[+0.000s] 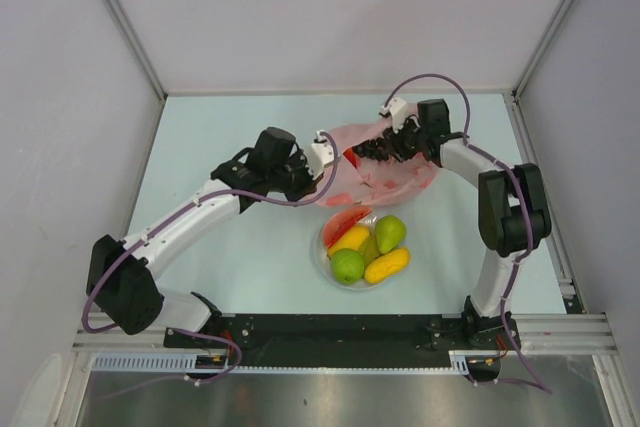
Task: Take the fake fruits out of the plastic bag
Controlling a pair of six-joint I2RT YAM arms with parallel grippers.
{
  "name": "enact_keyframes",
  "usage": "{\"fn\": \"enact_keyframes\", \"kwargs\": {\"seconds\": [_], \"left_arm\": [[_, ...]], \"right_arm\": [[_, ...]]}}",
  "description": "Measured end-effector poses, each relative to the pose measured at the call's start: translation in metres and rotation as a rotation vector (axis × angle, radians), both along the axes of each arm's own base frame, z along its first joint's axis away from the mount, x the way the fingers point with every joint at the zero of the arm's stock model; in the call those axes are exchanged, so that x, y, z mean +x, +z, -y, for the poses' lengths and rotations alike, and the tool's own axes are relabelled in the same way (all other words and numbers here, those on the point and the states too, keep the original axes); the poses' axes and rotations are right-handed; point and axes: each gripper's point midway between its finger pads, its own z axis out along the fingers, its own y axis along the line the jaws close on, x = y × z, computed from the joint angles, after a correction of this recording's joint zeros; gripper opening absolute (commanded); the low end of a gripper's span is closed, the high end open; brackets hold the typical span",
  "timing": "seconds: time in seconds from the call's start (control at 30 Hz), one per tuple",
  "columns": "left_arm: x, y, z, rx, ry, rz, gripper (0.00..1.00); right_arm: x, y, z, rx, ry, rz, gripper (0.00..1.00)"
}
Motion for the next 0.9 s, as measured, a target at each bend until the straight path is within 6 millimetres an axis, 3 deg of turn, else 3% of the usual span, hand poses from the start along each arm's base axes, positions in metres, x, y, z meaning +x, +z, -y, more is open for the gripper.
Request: {"fn": "enact_keyframes", "kwargs": {"seconds": [0.17, 0.33, 0.53, 0.67, 0.9], "left_arm": [[-0.009, -0.005, -0.01, 0.039, -0.013, -0.029, 0.0], [-0.018, 0.017, -0.015, 0.014, -0.031, 0.008, 0.0], [-0.017, 0.022, -0.015, 0.011, -0.03, 0.018, 0.0], [-0.017, 0.019, -0.014, 0.015, -0.03, 0.011, 0.0], [-0.014, 0.009, -0.012, 0.031, -0.03, -0.012, 0.0]], "right_arm": [[0.002, 0.018, -0.066, 0.097, 0.075, 0.005, 0.48], [0.006, 0.022, -0.117, 0.181, 0.105, -0.026, 0.62], [0.014, -0.003, -0.129, 0.206, 0.07, -0.103, 0.82], [0.011, -0.021, -0.129, 0.193, 0.041, -0.157, 0.86], [0.006, -0.02, -0.141, 0.205, 0.047, -0.176, 0.86]]}}
